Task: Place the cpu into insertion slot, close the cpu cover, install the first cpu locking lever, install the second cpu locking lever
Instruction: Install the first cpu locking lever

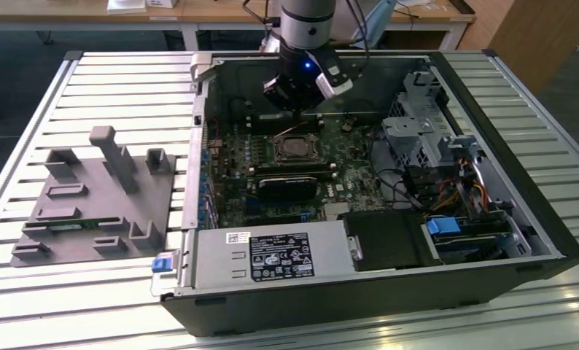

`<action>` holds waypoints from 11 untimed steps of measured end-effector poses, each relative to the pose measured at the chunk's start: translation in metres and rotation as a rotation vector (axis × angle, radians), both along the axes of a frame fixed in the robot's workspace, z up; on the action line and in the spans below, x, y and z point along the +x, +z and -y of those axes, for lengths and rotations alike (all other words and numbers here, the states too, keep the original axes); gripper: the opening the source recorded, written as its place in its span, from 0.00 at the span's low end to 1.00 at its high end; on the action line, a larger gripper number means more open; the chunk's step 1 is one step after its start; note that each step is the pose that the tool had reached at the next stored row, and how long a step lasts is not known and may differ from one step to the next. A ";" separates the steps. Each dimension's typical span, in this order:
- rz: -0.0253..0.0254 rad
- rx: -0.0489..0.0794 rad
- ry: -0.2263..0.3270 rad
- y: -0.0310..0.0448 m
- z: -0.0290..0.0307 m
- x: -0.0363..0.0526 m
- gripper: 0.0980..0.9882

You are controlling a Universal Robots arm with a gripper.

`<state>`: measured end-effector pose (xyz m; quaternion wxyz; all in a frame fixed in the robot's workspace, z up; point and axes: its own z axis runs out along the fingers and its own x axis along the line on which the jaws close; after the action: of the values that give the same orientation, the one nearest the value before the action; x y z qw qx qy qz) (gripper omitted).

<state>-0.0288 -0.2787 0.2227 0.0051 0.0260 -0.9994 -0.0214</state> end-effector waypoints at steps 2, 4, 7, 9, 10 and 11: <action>-0.0018 0.000 -0.001 -0.0008 -0.0001 0.0024 0.01; -0.0035 0.000 -0.002 -0.0017 -0.0002 0.0046 0.01; -0.0057 0.000 -0.005 -0.0033 -0.0002 0.0066 0.01; -0.0069 0.000 -0.008 -0.0047 -0.0002 0.0076 0.01; -0.0076 0.000 -0.009 -0.0056 -0.0002 0.0082 0.01; -0.0083 0.000 -0.009 -0.0064 -0.0002 0.0087 0.01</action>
<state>-0.0201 -0.2785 0.2163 0.0091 0.0213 -0.9995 -0.0215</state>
